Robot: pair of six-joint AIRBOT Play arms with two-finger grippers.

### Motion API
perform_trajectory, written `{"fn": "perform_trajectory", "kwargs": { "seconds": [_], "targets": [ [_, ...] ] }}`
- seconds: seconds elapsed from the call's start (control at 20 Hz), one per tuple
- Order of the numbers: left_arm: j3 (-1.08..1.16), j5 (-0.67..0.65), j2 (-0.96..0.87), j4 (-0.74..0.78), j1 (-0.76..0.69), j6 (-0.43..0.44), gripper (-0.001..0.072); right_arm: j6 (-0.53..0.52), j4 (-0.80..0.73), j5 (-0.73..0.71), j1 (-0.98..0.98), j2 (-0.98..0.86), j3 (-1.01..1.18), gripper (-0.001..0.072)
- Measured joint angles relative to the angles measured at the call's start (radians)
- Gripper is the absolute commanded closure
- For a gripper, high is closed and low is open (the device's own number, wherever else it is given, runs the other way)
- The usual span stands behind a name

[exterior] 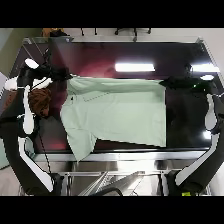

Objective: Fold the shirts.

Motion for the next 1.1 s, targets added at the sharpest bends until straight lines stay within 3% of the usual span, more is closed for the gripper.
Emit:
{"fn": "perform_trajectory", "kwargs": {
  "seconds": [0.3,0.65,0.7,0.75,0.8,0.85,0.95,1.1],
  "targets": [
    [-0.067,-0.067,-0.010,0.100,-0.002,-0.007,0.0695,0.112,-0.229,0.109,0.023,0.008,-0.022,0.0691],
    [-0.125,-0.066,-0.015,0.190,-0.006,-0.003,0.0692,0.133,-0.304,0.087,0.055,0.010,-0.105,0.0689],
    [-0.127,-0.064,-0.015,0.192,-0.007,-0.001,0.0689,0.133,-0.304,0.082,0.056,0.010,-0.108,0.0656],
    [-0.129,-0.064,-0.015,0.193,-0.009,0.001,0.0496,0.137,-0.307,0.078,0.058,0.012,-0.110,0.0512],
    [-0.129,-0.064,-0.015,0.200,-0.010,0.001,0.0127,0.137,-0.305,0.080,0.059,0.016,-0.111,0.0440],
    [-0.130,-0.072,-0.011,0.201,-0.010,0.001,0.0036,0.137,-0.308,0.084,0.060,0.023,-0.111,0.0434],
    [-0.130,-0.112,0.012,0.199,-0.006,0.000,0.0036,0.141,-0.346,0.126,0.055,0.052,-0.112,0.0313],
    [-0.134,-0.174,0.070,0.193,0.026,-0.042,0.0036,0.181,-0.412,0.197,0.027,0.141,-0.113,0.0312]
  ]
}}
